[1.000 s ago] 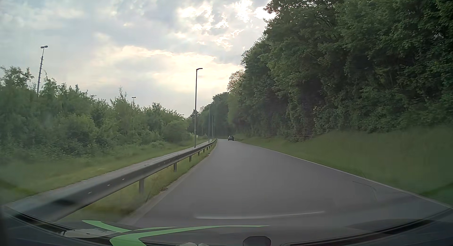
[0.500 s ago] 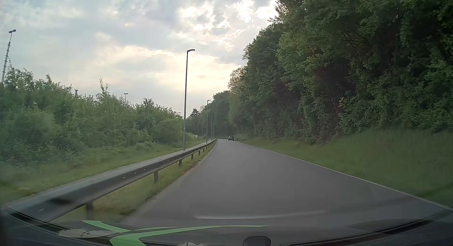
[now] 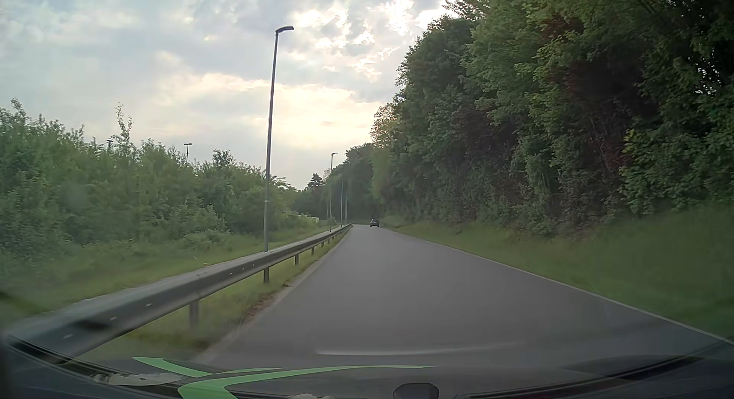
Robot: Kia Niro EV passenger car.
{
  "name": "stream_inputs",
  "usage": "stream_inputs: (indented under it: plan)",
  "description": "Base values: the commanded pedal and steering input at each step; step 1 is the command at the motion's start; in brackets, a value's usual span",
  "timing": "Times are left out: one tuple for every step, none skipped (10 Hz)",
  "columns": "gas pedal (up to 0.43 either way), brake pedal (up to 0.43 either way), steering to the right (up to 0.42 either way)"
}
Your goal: Follow the waypoints while adhering to traffic rules and regulations
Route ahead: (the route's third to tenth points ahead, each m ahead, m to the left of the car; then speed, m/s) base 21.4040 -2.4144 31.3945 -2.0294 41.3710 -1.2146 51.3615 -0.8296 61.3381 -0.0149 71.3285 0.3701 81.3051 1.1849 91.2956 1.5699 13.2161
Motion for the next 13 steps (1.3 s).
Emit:
stream_inputs:
  plan:
    - [0.098,0.000,-0.003]
    - [0.098,0.000,-0.003]
    - [0.098,0.000,-0.003]
    - [0.098,0.000,-0.003]
    - [0.098,0.000,-0.003]
    - [0.098,0.000,-0.003]
    - [0.098,0.000,-0.003]
    - [0.098,0.000,-0.003]
    - [0.098,0.000,-0.004]
    - [0.098,0.000,-0.004]
    - [0.098,0.000,-0.004]
    - [0.098,0.000,-0.004]
    - [0.098,0.000,-0.003]
